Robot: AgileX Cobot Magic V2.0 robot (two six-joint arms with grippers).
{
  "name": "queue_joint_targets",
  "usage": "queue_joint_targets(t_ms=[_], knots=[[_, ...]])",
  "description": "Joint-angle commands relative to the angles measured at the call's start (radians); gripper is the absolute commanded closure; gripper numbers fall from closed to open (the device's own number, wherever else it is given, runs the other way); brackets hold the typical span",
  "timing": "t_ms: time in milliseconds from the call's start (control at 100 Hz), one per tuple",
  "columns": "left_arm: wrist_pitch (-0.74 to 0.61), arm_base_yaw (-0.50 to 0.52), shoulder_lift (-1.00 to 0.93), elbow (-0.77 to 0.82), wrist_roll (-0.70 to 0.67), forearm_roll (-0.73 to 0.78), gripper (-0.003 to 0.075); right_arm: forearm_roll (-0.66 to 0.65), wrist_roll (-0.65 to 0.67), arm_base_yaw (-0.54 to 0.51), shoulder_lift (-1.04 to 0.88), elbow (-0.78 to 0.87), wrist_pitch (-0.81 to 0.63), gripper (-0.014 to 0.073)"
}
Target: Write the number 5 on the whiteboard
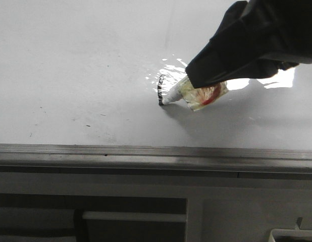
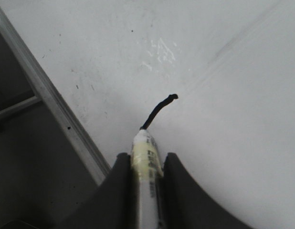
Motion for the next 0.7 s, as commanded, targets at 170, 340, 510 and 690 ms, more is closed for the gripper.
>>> queue_joint_targets(t_ms=[170,340,510,690], knots=[[-0.057,0.003,0.002,-0.029,-0.007,-0.013,0.0741,-0.020,-0.007,0.014,-0.002,-0.015,-0.027,0.0636],[-0.057,0.003,0.002,-0.029,-0.007,-0.013,0.0741,-0.061,-0.007,-0.005,-0.002,-0.015,0.004,0.0636],[-0.057,0.003,0.002,-0.029,-0.007,-0.013,0.0740,-0.061,-0.007,-0.089,-0.035,-0.015,0.049,0.0636],[-0.059,0.003,0.002,-0.029,-0.007,-0.013,0.0741,-0.061,-0.007,-0.133,-0.100,-0.015,0.123,0.0636]])
